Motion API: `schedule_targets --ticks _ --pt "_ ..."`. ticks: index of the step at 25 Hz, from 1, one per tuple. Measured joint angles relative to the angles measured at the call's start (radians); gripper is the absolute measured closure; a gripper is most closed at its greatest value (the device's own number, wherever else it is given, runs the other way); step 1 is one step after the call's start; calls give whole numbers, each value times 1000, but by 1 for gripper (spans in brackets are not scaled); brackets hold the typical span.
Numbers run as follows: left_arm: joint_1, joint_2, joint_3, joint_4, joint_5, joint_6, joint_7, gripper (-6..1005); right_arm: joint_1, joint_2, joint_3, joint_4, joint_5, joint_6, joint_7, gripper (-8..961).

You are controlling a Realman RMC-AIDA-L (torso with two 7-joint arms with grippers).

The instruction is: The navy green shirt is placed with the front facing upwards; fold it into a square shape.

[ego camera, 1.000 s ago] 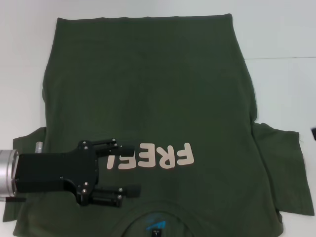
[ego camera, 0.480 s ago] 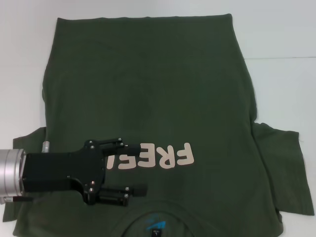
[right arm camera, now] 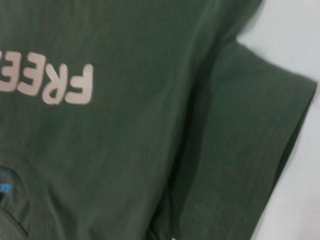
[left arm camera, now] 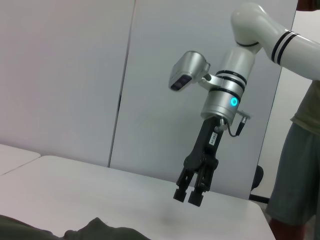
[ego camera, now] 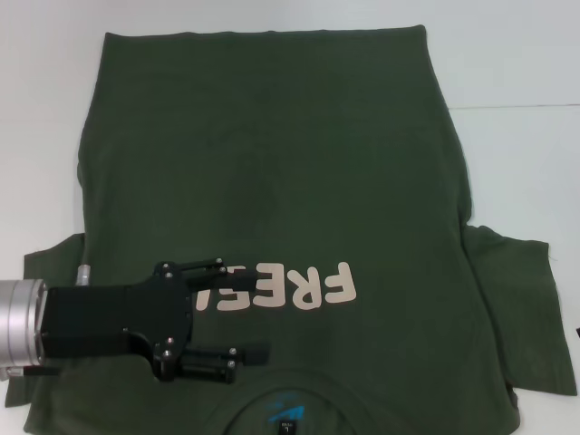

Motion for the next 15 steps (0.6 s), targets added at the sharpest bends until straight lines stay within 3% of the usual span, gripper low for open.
schedule_targets --ticks 15 --pt "12 -5 -4 -23 4 -13 22 126 26 -6 -3 177 -58 66 29 8"
